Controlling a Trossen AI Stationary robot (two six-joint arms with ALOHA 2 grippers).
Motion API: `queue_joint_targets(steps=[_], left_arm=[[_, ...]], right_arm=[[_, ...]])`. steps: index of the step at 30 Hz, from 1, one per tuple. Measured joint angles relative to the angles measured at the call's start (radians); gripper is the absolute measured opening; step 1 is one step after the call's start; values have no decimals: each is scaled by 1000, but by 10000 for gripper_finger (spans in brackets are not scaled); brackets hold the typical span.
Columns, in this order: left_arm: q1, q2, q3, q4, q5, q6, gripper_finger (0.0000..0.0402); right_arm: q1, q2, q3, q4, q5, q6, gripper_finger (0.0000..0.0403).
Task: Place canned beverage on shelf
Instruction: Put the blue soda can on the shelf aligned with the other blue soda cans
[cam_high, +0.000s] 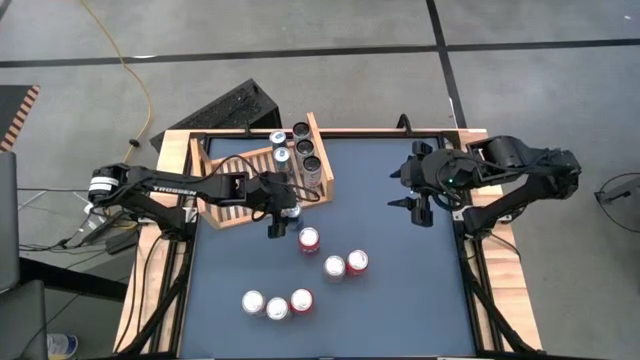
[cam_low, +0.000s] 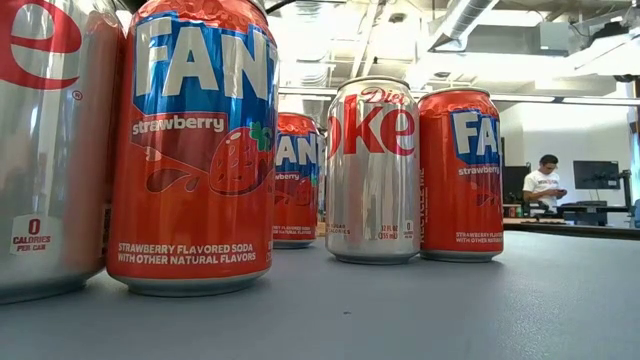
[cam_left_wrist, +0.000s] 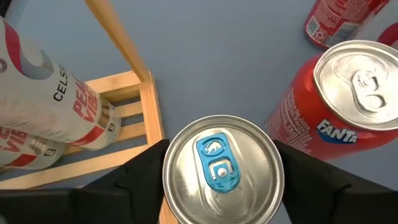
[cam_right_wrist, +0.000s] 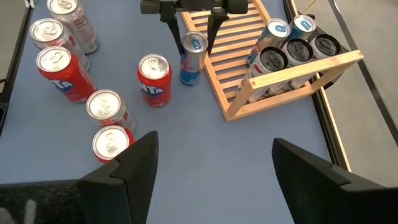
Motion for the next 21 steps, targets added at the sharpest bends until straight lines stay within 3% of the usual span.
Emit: queue_joint_targets(steps=[2,21], left_arm=[[0,5,1,3,0,0,224],[-2,-32,-3,-15,10,-64,224]], right_arm=[[0,0,0,2,0,0,286],[0,0,0,3,0,8,286]])
